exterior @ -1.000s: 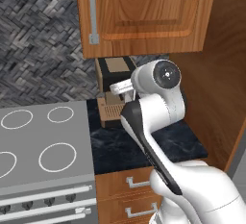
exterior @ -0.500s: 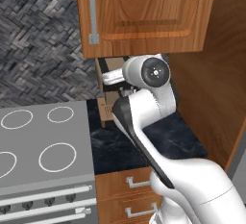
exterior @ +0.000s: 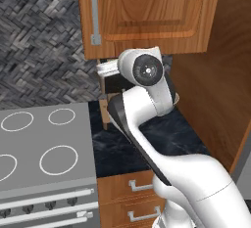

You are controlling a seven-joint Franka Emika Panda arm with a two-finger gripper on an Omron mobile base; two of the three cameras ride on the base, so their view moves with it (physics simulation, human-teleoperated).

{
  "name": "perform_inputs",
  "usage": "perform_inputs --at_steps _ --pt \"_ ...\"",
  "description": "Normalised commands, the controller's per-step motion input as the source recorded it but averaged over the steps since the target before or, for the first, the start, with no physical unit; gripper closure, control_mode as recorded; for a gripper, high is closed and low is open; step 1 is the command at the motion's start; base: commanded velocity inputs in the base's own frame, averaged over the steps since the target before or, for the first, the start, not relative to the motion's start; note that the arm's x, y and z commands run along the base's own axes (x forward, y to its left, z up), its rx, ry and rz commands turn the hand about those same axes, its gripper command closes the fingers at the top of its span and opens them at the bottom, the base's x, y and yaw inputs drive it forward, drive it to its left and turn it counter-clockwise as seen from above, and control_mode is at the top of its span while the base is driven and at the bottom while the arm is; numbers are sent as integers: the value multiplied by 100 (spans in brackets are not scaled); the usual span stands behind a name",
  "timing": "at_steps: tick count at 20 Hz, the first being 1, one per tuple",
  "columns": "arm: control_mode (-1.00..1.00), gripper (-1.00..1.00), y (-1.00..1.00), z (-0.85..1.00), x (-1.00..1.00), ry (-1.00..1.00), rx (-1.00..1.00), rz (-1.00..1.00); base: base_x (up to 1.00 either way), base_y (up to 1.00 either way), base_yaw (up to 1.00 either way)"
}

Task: Pick the dish brush and sponge from the cabinet and place them on the counter.

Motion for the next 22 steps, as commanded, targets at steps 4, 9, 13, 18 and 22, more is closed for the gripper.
perform_inputs --at_steps 4,9,13,18,22 --pt "-100 -100 0 9 0 -8 0 0 0 0 0" --pt "-100 -100 0 4 0 -7 3 0 0 0 0" --pt "-100 -100 0 0 0 -6 5 4 0 0 0" --pt "-100 -100 0 3 0 -8 6 4 0 0 0" --pt "-100 -100 0 12 2 -12 5 4 0 0 0"
